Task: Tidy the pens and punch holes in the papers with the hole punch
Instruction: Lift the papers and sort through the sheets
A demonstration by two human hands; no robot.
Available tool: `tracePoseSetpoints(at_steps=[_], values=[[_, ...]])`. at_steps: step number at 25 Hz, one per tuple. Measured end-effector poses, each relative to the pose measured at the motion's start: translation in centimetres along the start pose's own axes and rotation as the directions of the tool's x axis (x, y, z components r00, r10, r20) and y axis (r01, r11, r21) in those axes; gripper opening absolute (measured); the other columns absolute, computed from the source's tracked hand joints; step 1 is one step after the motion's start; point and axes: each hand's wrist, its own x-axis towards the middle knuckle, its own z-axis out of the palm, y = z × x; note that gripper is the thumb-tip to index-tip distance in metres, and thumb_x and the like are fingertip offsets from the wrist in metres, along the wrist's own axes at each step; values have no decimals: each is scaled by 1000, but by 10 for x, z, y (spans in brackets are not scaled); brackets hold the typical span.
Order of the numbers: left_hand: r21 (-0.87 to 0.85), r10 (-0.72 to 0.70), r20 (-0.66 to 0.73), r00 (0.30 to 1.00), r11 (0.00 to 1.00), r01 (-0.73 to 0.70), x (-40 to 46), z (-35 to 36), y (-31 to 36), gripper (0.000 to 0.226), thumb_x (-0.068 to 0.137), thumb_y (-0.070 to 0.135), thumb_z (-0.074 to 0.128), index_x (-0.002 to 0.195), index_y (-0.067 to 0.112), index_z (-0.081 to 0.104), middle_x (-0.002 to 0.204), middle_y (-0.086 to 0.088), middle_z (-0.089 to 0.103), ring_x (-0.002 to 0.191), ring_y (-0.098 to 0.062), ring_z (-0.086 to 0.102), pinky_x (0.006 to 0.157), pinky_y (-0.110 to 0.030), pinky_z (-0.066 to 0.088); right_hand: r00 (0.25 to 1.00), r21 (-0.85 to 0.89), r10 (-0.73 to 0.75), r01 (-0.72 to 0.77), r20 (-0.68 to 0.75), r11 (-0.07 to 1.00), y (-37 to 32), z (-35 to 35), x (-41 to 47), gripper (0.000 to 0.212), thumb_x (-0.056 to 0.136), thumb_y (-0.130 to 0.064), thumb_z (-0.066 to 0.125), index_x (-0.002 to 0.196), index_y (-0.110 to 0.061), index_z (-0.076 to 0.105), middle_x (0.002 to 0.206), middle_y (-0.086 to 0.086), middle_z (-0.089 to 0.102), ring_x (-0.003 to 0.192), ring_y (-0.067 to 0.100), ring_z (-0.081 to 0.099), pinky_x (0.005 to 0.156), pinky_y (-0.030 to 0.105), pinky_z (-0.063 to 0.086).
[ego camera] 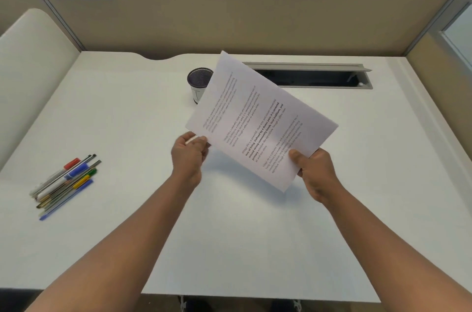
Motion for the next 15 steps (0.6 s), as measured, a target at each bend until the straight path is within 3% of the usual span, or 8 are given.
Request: tracePoseSetpoints(at_steps=[3,6,8,10,12,15], values=[[378,204,-11,979,907,-185,18,-20,10,78,83,20,83,145,24,36,137,2,51,120,-15,54,95,-29,43,998,-157,-41,47,38,986,-10,-17,4,23,97,-1,61,115,-11,71,112,3,77,103,23,74,88,40,59],[446,157,230,961,860,-247,32,-31,27,106,72,30,91,155,28,25,149,9,43,135,-10,41,106,-35,38,991,-263,-57,88,124,961,-18,-27,4,22,98,-3,61,112,-16,73,110,1,78,100,20,75,86,37,60],[389,68,419,906,888,-247,38,-33,37,93,69,27,92,147,18,42,141,0,61,129,-17,58,104,-41,48,979,-304,-58,117,194,946,-22,-29,2,23,98,-4,61,108,-22,74,106,-5,79,97,14,75,80,29,61],[357,17,540,841,901,-248,39,-33,39,67,72,22,89,131,12,59,125,-7,73,116,-27,69,98,-45,55,971,-325,-69,143,228,935,-24,-29,0,25,99,-5,61,105,-26,74,103,-11,79,95,8,74,74,21,59],[348,11,542,840,907,-237,32,-32,30,44,81,15,83,122,12,68,120,-8,75,113,-31,70,96,-45,57,973,-335,-94,162,209,928,-21,-26,-3,26,99,-5,61,104,-28,74,101,-13,79,96,7,74,75,20,58],[337,96,437,894,904,-263,17,-25,14,20,91,11,73,109,19,75,109,-1,79,105,-29,73,89,-43,60,980,-346,-145,183,134,920,-12,-20,-5,25,100,-8,60,103,-29,72,105,-7,77,100,16,73,86,32,58]])
